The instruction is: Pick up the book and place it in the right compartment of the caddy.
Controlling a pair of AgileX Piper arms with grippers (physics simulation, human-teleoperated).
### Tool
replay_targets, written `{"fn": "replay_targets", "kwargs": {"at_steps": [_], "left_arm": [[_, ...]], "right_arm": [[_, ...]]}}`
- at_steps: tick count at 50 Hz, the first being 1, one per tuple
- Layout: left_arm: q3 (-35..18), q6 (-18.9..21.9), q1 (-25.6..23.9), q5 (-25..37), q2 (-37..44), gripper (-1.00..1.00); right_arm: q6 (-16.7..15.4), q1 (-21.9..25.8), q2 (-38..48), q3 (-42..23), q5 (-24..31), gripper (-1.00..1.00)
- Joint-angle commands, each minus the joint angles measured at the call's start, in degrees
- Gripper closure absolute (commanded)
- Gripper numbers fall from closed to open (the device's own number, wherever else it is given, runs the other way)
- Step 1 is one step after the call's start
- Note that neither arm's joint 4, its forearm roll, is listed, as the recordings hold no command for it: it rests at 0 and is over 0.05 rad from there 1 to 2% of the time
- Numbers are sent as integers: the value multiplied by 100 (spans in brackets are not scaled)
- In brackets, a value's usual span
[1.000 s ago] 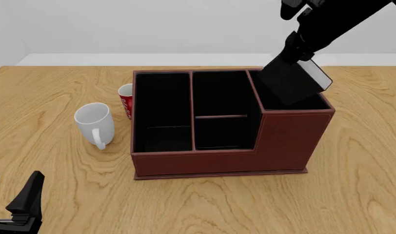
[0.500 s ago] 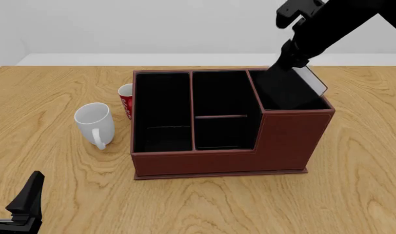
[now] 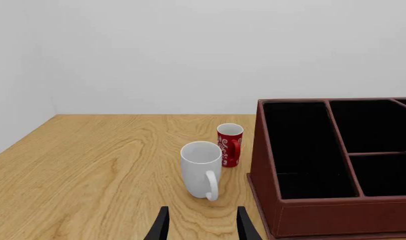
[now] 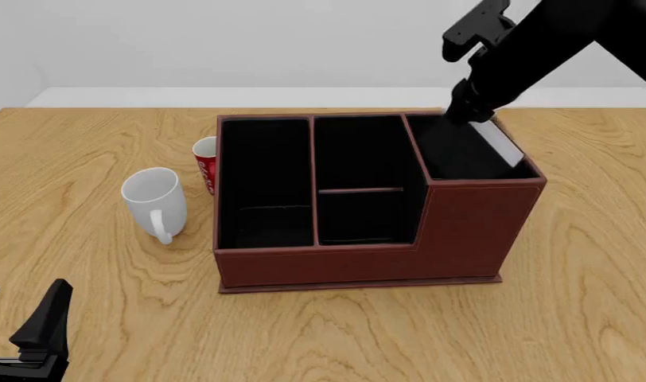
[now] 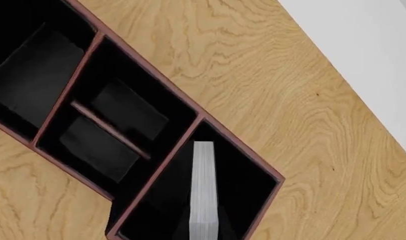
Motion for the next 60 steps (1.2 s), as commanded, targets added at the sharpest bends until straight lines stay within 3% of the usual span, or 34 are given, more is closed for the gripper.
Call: {"fn": "replay_targets", "kwargs": {"at_steps": [1,40,41,60], "left_arm": [[0,0,0,0,0,-100],[0,0,0,0,0,-100],[0,0,0,0,0,-100],[0,0,0,0,0,-100]], "right_arm": [[144,-67,110,-35,-119,100],[221,-216,455,22,-405,100],[163,-256,472,-16,-409,-100],[120,-159,141,-353,-263,-100]]}}
